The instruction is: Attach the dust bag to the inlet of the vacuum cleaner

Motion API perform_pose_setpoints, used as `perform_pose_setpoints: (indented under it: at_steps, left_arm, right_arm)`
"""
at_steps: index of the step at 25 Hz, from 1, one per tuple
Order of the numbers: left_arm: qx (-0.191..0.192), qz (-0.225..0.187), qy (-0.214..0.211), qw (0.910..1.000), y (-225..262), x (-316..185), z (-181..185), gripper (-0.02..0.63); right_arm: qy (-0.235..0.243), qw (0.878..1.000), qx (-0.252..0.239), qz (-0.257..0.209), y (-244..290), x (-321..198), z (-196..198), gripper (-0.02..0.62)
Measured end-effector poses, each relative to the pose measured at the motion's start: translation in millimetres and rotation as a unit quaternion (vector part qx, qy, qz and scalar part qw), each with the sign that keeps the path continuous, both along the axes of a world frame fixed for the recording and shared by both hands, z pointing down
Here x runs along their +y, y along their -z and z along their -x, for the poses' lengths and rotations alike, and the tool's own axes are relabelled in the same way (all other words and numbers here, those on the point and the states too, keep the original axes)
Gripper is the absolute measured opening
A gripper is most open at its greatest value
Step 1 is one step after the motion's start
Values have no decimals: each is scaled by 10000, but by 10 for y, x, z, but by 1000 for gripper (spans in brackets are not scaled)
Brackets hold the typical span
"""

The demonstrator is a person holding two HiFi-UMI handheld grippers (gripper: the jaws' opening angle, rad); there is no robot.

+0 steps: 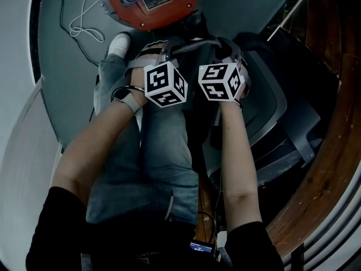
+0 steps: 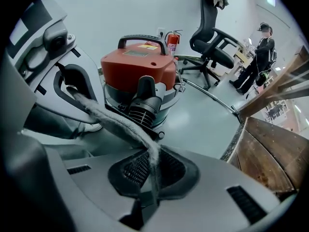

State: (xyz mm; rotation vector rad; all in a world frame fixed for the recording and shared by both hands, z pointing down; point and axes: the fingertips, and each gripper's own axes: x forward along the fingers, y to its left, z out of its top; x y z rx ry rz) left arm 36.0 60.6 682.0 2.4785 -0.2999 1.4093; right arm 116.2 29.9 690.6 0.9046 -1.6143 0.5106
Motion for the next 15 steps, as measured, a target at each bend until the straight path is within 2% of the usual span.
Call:
perform_pose_setpoints:
  at_steps: [5,15]
  left_arm:
    - [36,-251,-4,9997,-139,-86,-41,25]
    - [24,-304,-5,9995,-300,-111,-87,25]
  right_arm:
    - [-25,9999,-1,-120,-118,-114,-24,44]
    - [341,9994,-23,-86,-233,-107,-38,44]
